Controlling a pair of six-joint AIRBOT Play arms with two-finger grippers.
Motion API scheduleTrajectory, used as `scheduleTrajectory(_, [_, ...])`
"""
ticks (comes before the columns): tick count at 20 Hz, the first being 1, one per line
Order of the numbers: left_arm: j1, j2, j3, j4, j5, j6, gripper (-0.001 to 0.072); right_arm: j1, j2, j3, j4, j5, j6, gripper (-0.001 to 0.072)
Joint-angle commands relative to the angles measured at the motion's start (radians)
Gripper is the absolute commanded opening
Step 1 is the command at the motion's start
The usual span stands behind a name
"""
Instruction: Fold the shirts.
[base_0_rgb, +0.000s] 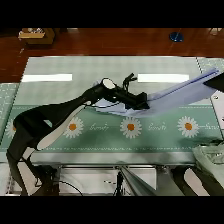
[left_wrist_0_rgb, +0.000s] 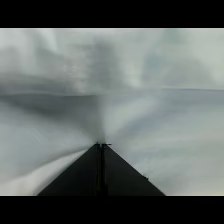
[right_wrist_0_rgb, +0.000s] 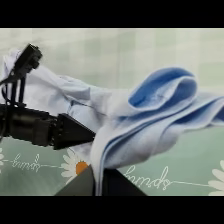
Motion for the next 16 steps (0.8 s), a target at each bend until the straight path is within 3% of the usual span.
scheduleTrajectory(1, [-0.08,-0.026,0.001,-0.046,0.055,-0.039,0.0029,-0.001,0.005,0.001,-0.003,0.002,0.003,0.0023])
scheduleTrajectory(4, [-0.126,-0.048,0.001,-0.12,0.076,-0.038,0.0029,0.0,0.005,0.001,-0.001,-0.009,0.003,0.0023])
scheduleTrajectory(8, [-0.025,0.009,0.001,-0.12,0.094,-0.013,0.0029,0.055,0.005,0.0,0.017,-0.016,0.026,0.0023])
scheduleTrajectory(12, [0.219,0.212,0.001,-0.119,0.056,0.13,0.0028,0.256,0.002,-0.029,0.012,-0.173,0.084,0.0023])
scheduleTrajectory(16, [0.574,0.43,0.001,-0.097,-0.143,0.156,0.0028,0.51,-0.082,-0.06,0.014,-0.446,0.132,0.0023])
